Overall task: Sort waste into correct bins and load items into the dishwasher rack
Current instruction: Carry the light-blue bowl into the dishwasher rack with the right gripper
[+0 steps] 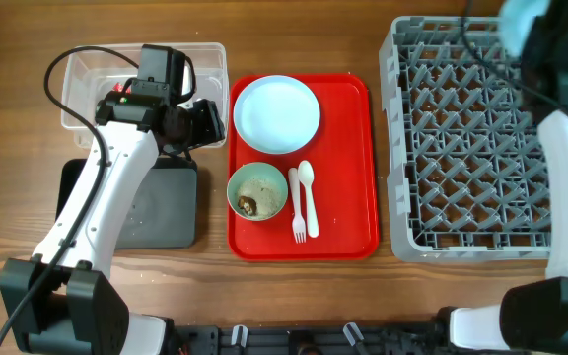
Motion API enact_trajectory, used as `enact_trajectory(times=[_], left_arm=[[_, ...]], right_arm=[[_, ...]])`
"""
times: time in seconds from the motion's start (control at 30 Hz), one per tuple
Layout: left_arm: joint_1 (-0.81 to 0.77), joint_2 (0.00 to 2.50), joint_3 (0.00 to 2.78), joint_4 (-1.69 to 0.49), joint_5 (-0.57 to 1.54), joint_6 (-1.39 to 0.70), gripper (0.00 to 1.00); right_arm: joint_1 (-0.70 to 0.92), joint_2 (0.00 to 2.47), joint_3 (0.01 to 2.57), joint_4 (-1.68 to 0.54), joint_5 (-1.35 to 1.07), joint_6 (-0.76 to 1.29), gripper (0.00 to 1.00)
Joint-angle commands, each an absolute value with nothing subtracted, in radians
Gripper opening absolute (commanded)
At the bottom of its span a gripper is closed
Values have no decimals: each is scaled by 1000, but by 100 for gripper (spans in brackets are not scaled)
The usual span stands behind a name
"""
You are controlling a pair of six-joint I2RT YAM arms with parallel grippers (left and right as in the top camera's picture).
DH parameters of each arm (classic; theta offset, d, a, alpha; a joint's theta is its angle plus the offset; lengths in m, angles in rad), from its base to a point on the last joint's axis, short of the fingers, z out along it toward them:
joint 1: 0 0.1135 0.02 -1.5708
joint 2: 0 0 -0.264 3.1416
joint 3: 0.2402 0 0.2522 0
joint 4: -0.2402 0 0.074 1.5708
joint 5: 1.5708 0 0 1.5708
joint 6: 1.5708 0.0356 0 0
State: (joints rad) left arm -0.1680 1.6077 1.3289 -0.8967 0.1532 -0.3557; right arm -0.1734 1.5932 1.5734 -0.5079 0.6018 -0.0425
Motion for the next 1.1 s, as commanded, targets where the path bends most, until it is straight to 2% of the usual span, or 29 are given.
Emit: enact_trajectory(times=[0.0, 0.23, 0.5, 0.93, 1.07], left_arm=[[-163, 1585, 1335, -891, 143, -344, 61], [-163, 1585, 1335, -891, 143, -344, 61], [-163, 1585, 1335, -891, 144, -344, 61], [-163, 1585, 1335, -891, 144, -348, 61], [-163, 1585, 1335, -891, 144, -348, 61]], right_arm=[[-247, 1641, 1582, -407, 729, -207, 4], [-325, 1806, 1582, -135, 1084, -442, 4], [-383, 2004, 1582, 92, 1206, -654, 4], [-355, 2164, 1567, 111, 1172, -575, 4], [-308, 2164, 1557, 111, 1148, -551, 8]])
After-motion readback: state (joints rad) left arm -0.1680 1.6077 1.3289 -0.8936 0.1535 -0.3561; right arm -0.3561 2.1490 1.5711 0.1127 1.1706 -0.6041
